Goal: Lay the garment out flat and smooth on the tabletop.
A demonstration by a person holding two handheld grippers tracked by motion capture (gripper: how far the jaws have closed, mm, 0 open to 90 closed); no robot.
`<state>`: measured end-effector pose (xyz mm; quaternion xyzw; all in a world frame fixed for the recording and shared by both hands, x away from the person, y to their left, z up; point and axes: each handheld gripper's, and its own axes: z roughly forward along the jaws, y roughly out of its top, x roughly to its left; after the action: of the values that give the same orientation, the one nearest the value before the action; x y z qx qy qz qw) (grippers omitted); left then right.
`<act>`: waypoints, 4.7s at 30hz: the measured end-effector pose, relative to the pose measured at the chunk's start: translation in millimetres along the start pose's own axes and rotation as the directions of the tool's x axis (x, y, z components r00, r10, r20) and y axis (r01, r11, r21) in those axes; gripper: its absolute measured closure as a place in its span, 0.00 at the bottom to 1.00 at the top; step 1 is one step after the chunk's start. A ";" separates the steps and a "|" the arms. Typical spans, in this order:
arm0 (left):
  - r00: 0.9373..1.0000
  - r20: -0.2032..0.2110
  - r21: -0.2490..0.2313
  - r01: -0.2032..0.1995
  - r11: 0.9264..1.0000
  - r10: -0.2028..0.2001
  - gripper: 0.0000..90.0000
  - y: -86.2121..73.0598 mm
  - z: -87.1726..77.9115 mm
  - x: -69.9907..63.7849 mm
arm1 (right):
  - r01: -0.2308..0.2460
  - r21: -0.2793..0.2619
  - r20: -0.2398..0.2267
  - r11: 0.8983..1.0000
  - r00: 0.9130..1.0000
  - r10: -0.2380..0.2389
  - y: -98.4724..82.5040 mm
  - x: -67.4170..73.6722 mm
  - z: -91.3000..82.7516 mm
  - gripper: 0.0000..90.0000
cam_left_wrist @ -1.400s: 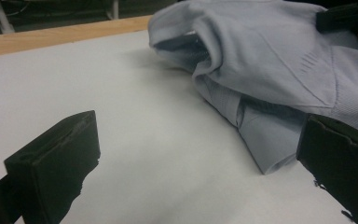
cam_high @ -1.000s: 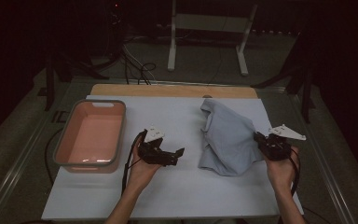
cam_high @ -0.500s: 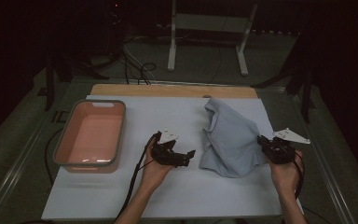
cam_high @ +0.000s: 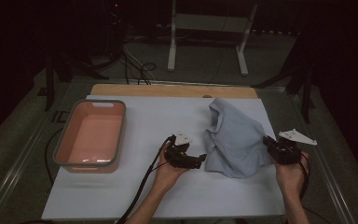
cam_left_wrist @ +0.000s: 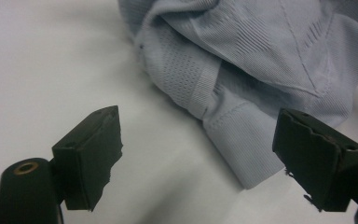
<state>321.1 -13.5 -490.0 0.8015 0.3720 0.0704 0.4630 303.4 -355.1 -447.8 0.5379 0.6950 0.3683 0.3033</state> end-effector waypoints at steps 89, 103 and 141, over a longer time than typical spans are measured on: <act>0.994 -0.100 0.021 -0.038 0.999 0.040 0.97 -10.7 -67.8 24.5 | 0.111 0.073 -0.148 0.991 0.984 -0.100 -5.6 41.4 21.4 0.42; 0.994 -0.093 0.056 -0.043 0.998 0.048 0.97 -36.1 -81.1 22.8 | 0.146 0.084 -0.156 0.986 0.979 -0.132 -10.2 49.5 25.6 0.38; 0.976 -0.217 0.102 0.010 0.995 0.013 0.61 -37.5 -61.3 42.8 | 0.143 0.058 -0.172 0.988 0.976 -0.132 -9.7 53.8 22.4 0.37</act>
<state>303.7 68.2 -495.3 0.8120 0.4228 0.1387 0.3778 303.9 -300.1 -469.5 0.4661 0.7661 0.3656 0.2495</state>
